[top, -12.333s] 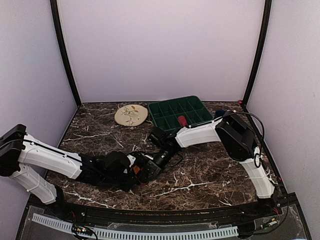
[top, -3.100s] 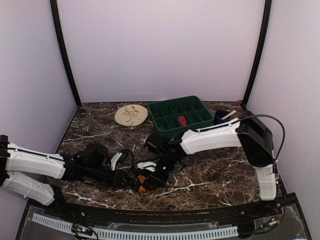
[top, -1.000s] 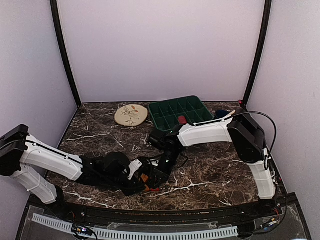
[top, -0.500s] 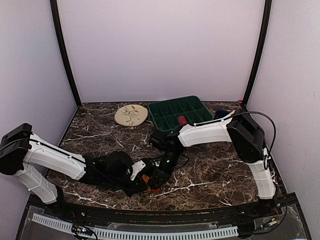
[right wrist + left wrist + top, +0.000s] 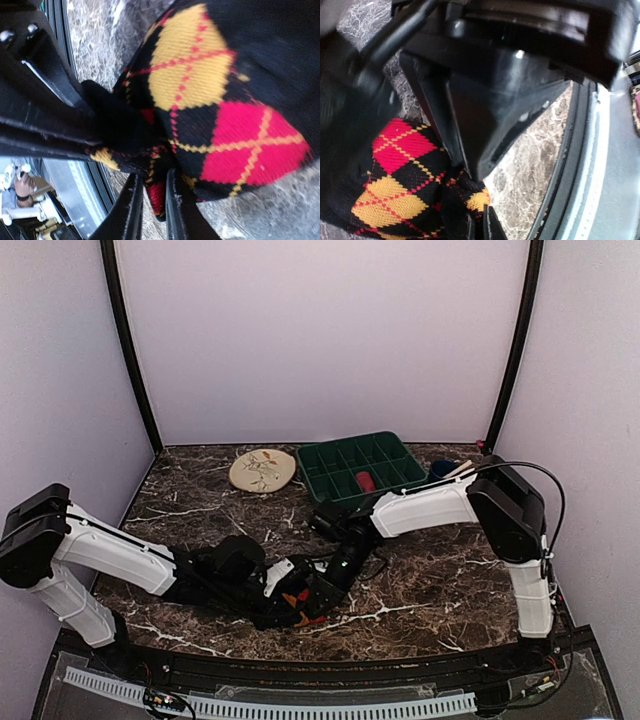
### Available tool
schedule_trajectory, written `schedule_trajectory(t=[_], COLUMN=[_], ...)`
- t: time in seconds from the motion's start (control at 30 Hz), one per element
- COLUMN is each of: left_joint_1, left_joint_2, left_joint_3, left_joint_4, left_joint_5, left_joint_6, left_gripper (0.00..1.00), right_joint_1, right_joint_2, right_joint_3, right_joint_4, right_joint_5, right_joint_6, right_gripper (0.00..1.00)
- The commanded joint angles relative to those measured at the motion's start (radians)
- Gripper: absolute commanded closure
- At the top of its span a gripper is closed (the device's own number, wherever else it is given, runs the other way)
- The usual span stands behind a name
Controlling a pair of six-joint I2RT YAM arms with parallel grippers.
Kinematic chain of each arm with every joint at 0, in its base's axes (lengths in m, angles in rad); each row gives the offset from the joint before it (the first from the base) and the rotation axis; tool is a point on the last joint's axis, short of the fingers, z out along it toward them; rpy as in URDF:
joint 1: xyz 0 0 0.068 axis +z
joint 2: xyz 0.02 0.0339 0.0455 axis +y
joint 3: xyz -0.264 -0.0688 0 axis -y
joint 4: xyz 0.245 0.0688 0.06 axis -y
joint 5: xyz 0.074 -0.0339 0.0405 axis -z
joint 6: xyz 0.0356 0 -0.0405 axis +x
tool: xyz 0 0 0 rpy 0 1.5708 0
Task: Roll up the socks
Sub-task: Roll the sock at the center of the board.
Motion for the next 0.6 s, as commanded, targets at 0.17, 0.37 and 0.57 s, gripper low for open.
schedule_trajectory(t=[0.17,0.37,0.57], left_joint_1=[0.098,0.115,0.154], left_joint_2=[0.045,0.059,0.040], left_joint_3=[-0.081,-0.100,-0.123], left_joint_4=[-0.071,-0.055,-0.017], left_joint_5=[0.159,0.169,0.208], left_joint_6=[-0.133,-0.175,-0.211], left_gripper=[1.00,1.00,1.00], right_joint_1=[-0.025,-0.027,-0.031], right_joint_2=[-0.100,-0.116,-0.153], right_joint_3=[-0.077,-0.091,-0.132], right_joint_4=[0.221,0.247,0.286], right_joint_5=[0.034,0.043,0.101], right_joint_6=[0.045,0.052,0.068], right_gripper=[0.80,0.77,0.76])
